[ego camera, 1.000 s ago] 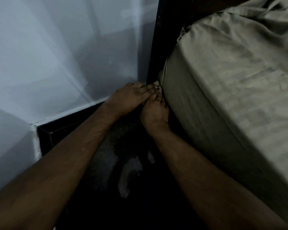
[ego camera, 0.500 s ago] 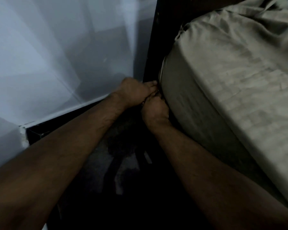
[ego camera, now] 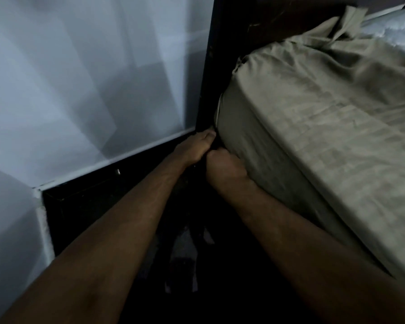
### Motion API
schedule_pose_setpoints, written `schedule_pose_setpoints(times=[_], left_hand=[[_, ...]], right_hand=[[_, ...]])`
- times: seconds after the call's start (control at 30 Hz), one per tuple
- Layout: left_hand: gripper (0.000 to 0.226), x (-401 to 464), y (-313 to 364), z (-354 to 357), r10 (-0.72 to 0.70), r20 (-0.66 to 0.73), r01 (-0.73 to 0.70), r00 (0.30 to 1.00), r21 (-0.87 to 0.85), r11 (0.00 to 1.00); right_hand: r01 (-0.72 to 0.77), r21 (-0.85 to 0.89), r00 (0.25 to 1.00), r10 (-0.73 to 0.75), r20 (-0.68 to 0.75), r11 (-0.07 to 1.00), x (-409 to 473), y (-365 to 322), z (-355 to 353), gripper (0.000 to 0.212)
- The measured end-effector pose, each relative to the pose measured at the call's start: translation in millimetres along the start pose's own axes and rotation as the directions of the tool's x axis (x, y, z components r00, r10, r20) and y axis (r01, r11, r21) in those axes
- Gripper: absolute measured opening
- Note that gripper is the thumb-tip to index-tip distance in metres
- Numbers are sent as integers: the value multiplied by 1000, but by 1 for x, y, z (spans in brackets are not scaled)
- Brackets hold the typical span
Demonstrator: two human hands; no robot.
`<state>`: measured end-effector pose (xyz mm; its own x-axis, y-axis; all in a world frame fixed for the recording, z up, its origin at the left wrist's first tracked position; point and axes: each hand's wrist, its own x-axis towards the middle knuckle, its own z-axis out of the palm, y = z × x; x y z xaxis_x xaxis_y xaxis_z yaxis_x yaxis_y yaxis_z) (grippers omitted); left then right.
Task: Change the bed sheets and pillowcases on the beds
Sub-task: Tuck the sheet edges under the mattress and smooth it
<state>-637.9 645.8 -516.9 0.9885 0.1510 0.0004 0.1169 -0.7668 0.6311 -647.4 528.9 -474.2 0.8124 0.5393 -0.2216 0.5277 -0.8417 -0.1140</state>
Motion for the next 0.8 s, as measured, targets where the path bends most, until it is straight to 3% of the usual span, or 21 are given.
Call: schedule_pose_setpoints(times=[0.07, 0.13, 0.17, 0.23, 0.3, 0.33, 0.43, 0.47, 0.53, 0.63, 0.73, 0.8], left_hand=[[28, -5, -11, 6, 36, -5, -35, 999, 47, 998], [18, -10, -15, 13, 35, -14, -35, 999, 46, 998], [16, -12, -13, 17, 50, 1, -50, 999, 61, 997], [23, -13, -13, 25, 163, 2, -158, 987, 247, 956], [32, -16, -9, 24, 187, -9, -170, 982, 372, 913], [38, -20, -4, 22, 177, 10, -166, 984, 397, 903], [55, -26, 0, 28, 217, 34, -204, 976, 506, 838], [60, -27, 3, 28, 204, 65, -206, 977, 546, 812], [69, -25, 11, 29, 157, 99, -185, 983, 614, 767], [54, -23, 26, 27, 100, 77, -127, 992, 637, 761], [53, -20, 26, 31, 92, 1, -74, 996, 604, 794], [53, -19, 22, 37, 88, -33, -53, 996, 579, 814]], right_hand=[[93, -162, 938, -141, -316, 982, -21, 5, -27, 29], [36, -285, 736, -219, -641, 958, -31, 14, -53, 28], [-32, -303, 668, -205, -715, 952, -29, 17, -62, 26], [-130, -273, 624, -135, -769, 953, -24, 16, -74, 23], [-221, -195, 563, -38, -825, 956, -24, 18, -92, 28], [-226, -129, 581, 28, -813, 965, -24, 23, -102, 35], [-186, -115, 788, 79, -611, 976, -27, 44, -112, 50], [-183, -149, 819, 67, -570, 972, -26, 44, -112, 55], [-193, -214, 849, 54, -525, 958, -20, 37, -112, 61], [-229, -278, 876, 72, -477, 933, -5, 32, -114, 54], [-126, -301, 905, -15, -426, 945, 1, 38, -116, 35], [-63, -278, 912, -58, -406, 959, -1, 41, -121, 35]])
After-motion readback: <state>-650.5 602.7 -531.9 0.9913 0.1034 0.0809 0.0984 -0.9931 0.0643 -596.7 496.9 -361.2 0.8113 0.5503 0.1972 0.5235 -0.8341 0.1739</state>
